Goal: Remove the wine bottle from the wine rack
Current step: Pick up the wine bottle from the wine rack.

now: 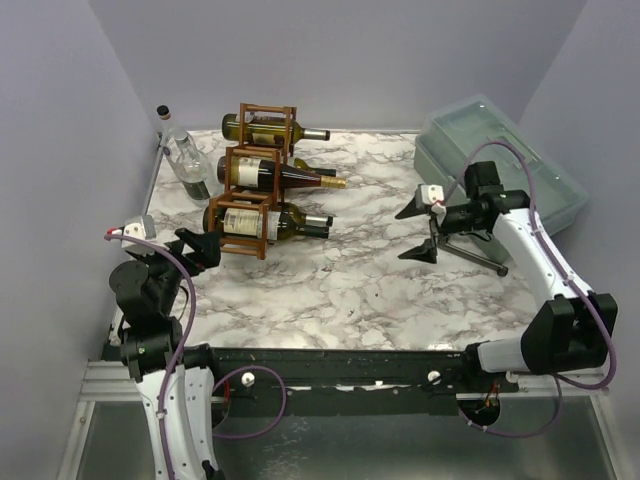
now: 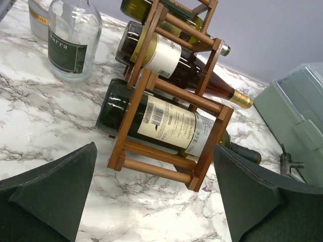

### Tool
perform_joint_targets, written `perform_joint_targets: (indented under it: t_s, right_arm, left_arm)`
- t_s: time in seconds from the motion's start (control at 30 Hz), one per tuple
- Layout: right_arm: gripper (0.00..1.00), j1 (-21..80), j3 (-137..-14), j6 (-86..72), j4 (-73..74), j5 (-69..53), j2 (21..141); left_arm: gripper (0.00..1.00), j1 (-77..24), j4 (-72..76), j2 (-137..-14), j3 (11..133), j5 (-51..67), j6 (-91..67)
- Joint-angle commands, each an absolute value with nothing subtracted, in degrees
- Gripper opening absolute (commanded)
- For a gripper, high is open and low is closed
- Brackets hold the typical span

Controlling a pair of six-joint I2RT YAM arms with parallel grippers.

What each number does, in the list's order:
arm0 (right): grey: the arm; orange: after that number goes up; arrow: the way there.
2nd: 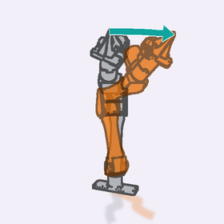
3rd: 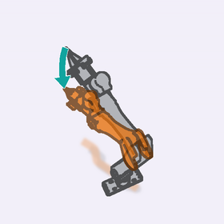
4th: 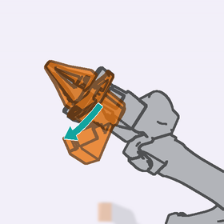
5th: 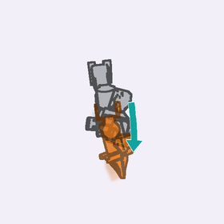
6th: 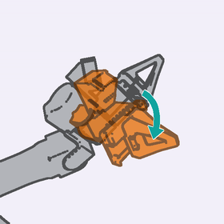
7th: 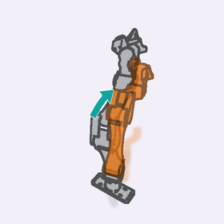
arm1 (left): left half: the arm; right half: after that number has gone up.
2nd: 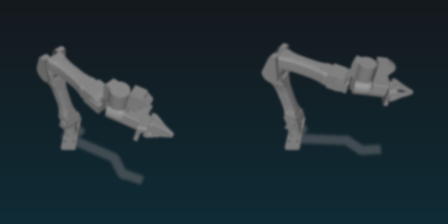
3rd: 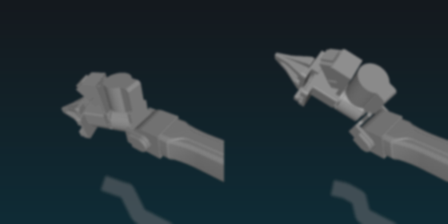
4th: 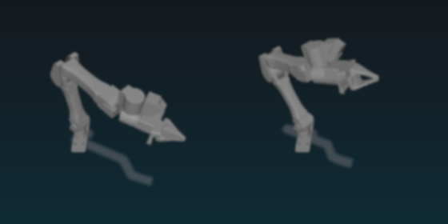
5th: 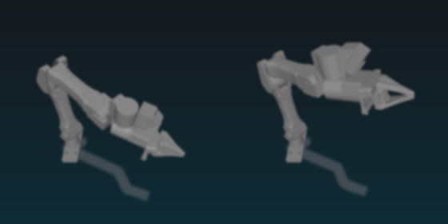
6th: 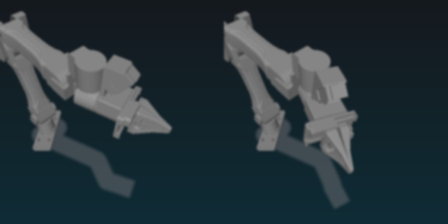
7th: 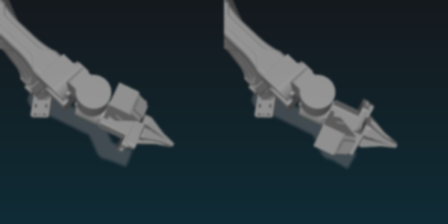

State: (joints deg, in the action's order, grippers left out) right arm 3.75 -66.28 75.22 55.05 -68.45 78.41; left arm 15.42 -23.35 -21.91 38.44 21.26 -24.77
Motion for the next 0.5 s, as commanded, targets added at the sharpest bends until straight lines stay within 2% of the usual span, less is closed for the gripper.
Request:
perform_joint_targets:
  t_s: [0.0, 0.1, 0.23, 0.47]
  right_arm:
    - [1.0, 13.5, -69.0, 73.7, 47.8, -60.0, 79.3]
    - [1.0, 21.6, -70.8, 68.0, 40.3, -52.7, 81.1]
    - [1.0, 30.4, -77.6, 63.0, 38.5, -46.7, 86.9]
    - [1.0, 40.5, -83.7, 56.4, 32.2, -36.8, 95.4]
  left_arm:
    - [0.99, 15.8, -27.7, -18.4, 38.2, 22.4, -23.1]
    - [0.99, 15.9, -29.2, -17.0, 37.7, 22.2, -21.8]
    - [0.99, 15.8, -29.4, -16.6, 36.7, 21.2, -21.2]
    - [0.99, 15.8, -26.1, -16.6, 34.5, 20.7, -21.2]
